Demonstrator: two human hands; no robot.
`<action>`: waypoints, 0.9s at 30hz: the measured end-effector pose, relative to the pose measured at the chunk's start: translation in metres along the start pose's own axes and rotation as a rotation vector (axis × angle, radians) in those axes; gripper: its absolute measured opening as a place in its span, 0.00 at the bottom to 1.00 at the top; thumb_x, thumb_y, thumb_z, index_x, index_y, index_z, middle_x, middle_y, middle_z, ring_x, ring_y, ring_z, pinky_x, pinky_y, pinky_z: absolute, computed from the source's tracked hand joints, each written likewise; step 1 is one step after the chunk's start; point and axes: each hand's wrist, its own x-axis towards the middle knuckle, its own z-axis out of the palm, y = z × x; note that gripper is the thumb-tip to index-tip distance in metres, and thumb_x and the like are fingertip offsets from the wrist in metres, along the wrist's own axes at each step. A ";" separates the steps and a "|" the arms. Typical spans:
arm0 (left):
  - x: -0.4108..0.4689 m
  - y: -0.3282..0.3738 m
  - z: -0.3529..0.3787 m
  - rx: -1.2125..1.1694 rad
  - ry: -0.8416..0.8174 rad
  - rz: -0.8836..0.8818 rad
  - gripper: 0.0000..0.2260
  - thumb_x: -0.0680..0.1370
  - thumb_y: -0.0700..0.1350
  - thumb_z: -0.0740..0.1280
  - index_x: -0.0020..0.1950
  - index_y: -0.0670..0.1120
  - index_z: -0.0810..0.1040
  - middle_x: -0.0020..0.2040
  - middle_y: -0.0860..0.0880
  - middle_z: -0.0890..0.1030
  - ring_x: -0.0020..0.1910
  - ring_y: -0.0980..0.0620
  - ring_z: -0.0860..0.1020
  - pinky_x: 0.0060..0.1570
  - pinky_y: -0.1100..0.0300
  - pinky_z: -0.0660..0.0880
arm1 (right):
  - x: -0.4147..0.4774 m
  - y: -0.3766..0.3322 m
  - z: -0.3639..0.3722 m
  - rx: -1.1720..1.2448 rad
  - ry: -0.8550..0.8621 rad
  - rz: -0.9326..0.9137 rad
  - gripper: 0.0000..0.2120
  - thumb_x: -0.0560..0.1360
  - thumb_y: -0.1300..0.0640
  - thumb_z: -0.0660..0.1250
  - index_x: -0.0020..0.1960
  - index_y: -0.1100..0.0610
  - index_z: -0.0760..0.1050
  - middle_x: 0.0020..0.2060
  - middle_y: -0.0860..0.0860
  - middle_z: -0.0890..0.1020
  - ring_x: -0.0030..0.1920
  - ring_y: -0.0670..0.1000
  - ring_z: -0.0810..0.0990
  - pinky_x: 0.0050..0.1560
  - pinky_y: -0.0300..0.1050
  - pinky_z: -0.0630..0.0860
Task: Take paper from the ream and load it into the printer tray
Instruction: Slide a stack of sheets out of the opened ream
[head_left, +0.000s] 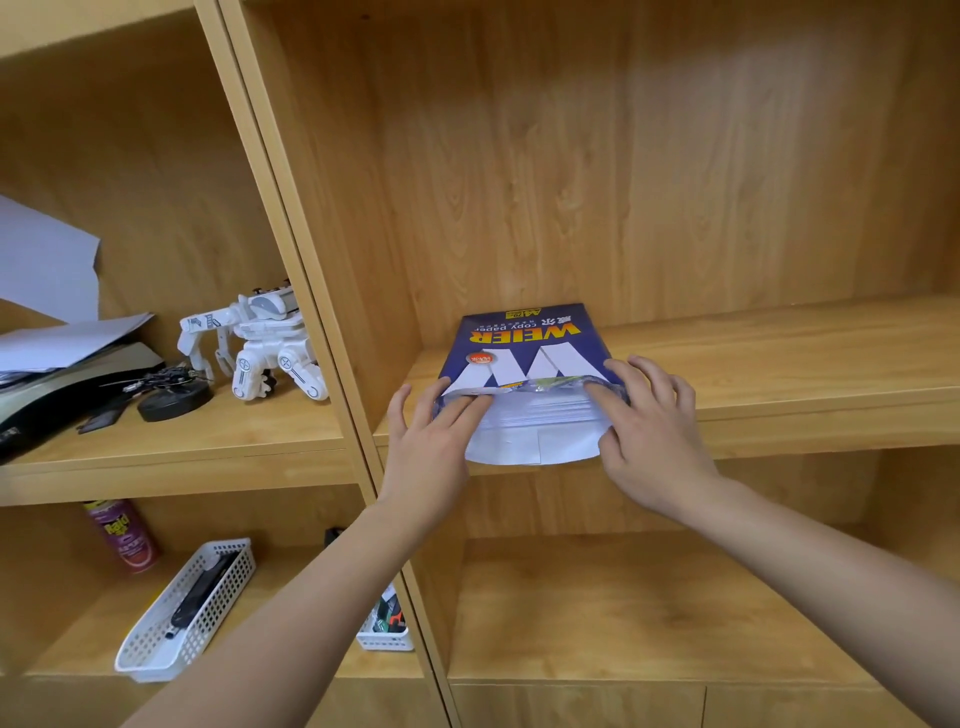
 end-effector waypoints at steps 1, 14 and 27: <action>0.004 0.001 -0.001 -0.032 -0.022 -0.018 0.31 0.65 0.28 0.61 0.66 0.47 0.78 0.57 0.50 0.84 0.67 0.39 0.74 0.69 0.36 0.60 | 0.004 -0.002 -0.002 0.007 -0.014 0.004 0.26 0.67 0.56 0.53 0.61 0.57 0.77 0.66 0.58 0.75 0.68 0.60 0.65 0.64 0.57 0.58; 0.026 -0.004 -0.013 -0.238 -0.122 -0.066 0.18 0.74 0.44 0.62 0.63 0.50 0.81 0.56 0.52 0.83 0.63 0.47 0.74 0.68 0.48 0.58 | 0.038 -0.011 -0.012 0.184 -0.123 -0.013 0.17 0.71 0.50 0.59 0.54 0.52 0.81 0.67 0.52 0.73 0.72 0.55 0.61 0.67 0.52 0.54; 0.030 -0.009 -0.011 -0.230 -0.159 -0.076 0.15 0.77 0.37 0.63 0.60 0.50 0.78 0.64 0.54 0.80 0.74 0.47 0.66 0.73 0.46 0.51 | 0.024 -0.013 -0.014 0.251 -0.133 -0.059 0.20 0.71 0.48 0.59 0.57 0.50 0.82 0.69 0.53 0.71 0.73 0.55 0.60 0.68 0.52 0.53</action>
